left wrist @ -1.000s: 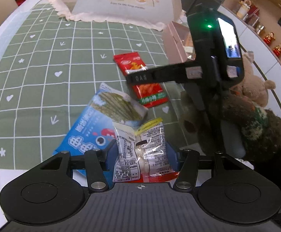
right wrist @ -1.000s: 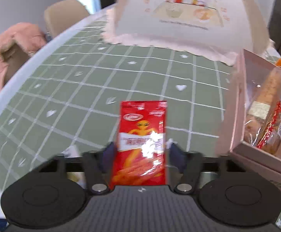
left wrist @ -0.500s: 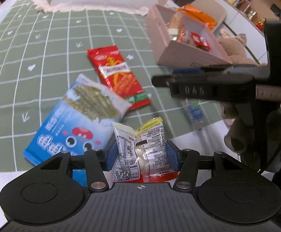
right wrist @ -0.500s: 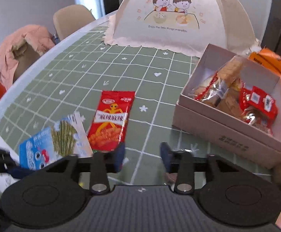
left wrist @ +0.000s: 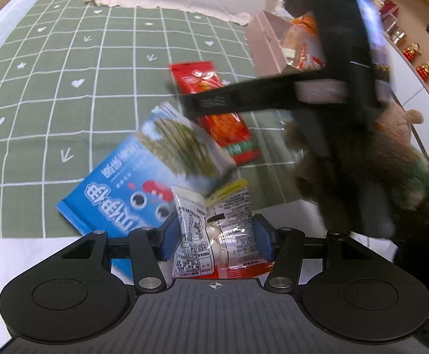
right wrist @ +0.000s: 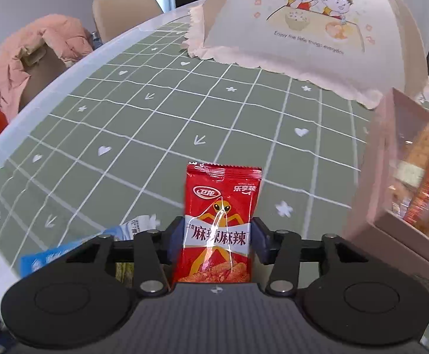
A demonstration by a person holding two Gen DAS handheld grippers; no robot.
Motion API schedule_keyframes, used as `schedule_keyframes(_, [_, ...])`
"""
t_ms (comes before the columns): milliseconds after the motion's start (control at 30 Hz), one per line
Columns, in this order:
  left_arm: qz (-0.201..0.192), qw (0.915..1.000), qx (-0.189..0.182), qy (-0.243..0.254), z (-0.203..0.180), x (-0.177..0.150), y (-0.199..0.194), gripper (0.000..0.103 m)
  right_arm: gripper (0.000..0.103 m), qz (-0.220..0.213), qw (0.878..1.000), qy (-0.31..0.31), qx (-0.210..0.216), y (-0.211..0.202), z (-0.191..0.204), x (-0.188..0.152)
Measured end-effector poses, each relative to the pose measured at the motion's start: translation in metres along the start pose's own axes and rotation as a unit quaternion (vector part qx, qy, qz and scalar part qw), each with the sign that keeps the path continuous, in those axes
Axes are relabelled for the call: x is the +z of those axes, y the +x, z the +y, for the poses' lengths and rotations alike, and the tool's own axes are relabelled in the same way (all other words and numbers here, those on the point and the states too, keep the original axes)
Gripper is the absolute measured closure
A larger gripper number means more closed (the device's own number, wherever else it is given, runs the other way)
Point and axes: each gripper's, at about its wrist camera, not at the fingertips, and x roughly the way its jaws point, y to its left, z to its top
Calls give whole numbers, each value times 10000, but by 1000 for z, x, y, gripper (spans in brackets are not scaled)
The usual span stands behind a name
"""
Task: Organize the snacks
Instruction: 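Drop white packet into pink box with left gripper while right gripper drops red bag in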
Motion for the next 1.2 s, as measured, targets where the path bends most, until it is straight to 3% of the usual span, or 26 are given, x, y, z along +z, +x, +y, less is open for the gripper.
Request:
schedule_keyframes(167, [-80, 9991, -162, 381, -22, 14, -4, 44, 58, -566, 9971, 496, -142, -92, -41, -26])
schedule_keyframes(300, [-320, 9950, -410, 851, -52, 32, -12, 44, 58, -1159, 9863, 838, -826, -160, -72, -46])
schedule_keyframes(400, [-715, 9882, -695, 1159, -76, 57, -30, 44, 58, -1428, 9755, 1112, -1248, -197, -91, -61])
schedule_keyframes(567, [-1786, 9647, -1226, 1494, -120, 120, -74, 44, 58, -1559, 9626, 1499, -1633, -231, -109, -92])
schedule_keyframes(700, [-2457, 9419, -1524, 1712, -160, 177, -95, 44, 58, -1574, 9547, 1783, -1788, -242, -118, -109])
schedule_keyframes(767, [-2599, 9365, -1694, 1632, -172, 205, -93, 43, 58, -1587, 9519, 1889, -1815, -246, -122, -113])
schedule_keyframes(833, [-2386, 9404, -1799, 1624, -180, 224, -81, 42, 58, -1609, 9505, 1942, -1815, -249, -123, -118])
schedule_keyframes(867, [-2131, 9505, -1633, 1566, -181, 234, -65, 44, 58, -1618, 9499, 1953, -1827, -252, -122, -120])
schedule_keyframes(933, [-2090, 9577, -1330, 1462, -177, 234, -52, 46, 58, -1645, 9487, 1947, -1870, -254, -118, -124])
schedule_keyframes(1100, [-2176, 9504, -1933, 1096, -151, 218, -53, 46, 57, -1524, 9481, 2060, -1884, -251, -128, -126])
schedule_keyframes(1200, [-2144, 9542, -1807, 1043, -135, 215, -52, 46, 57, -1493, 9475, 2137, -1853, -247, -135, -119])
